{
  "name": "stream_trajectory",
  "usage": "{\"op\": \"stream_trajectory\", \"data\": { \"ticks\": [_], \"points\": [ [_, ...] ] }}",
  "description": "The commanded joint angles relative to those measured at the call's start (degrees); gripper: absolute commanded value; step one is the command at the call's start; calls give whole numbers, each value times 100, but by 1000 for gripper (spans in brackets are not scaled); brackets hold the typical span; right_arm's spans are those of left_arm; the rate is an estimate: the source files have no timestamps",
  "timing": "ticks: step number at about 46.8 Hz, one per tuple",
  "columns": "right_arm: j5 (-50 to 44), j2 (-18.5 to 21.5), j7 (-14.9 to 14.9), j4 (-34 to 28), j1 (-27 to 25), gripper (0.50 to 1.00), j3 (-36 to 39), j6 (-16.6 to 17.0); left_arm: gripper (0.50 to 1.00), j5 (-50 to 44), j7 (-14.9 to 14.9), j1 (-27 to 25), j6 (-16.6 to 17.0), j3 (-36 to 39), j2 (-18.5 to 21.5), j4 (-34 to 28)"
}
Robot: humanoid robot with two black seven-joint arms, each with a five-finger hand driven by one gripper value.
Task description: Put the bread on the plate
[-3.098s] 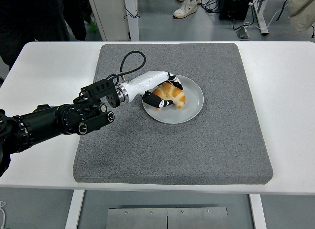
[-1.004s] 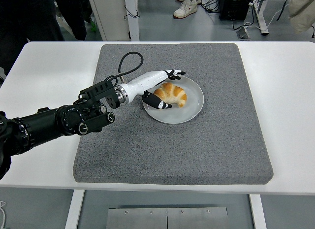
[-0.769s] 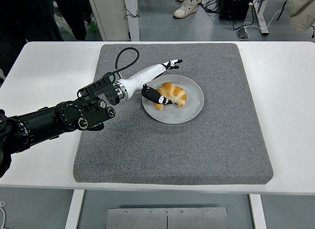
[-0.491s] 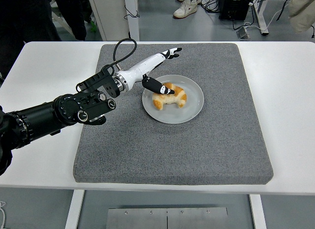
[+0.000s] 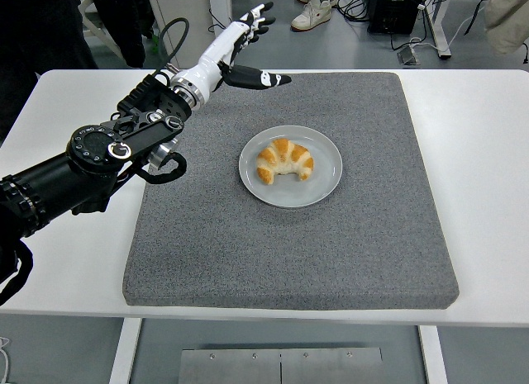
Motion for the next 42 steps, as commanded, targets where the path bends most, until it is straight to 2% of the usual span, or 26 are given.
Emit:
{"op": "stream_trajectory", "data": {
  "ticks": [1, 18, 32, 42],
  "points": [
    [0, 0, 0, 0, 1, 1000, 0, 0, 966, -286, 4, 23, -203, -181, 114, 0],
    [0, 0, 0, 8, 10, 1000, 0, 0, 966, -1657, 119, 252, -660, -1008, 483, 9],
    [0, 0, 0, 8, 10, 1000, 0, 0, 965, -1693, 83, 911, -1038, -1912, 510, 9],
    [0, 0, 0, 0, 10, 1000, 0, 0, 966, -1710, 75, 1157, -1284, -2519, 554, 9]
  ]
}}
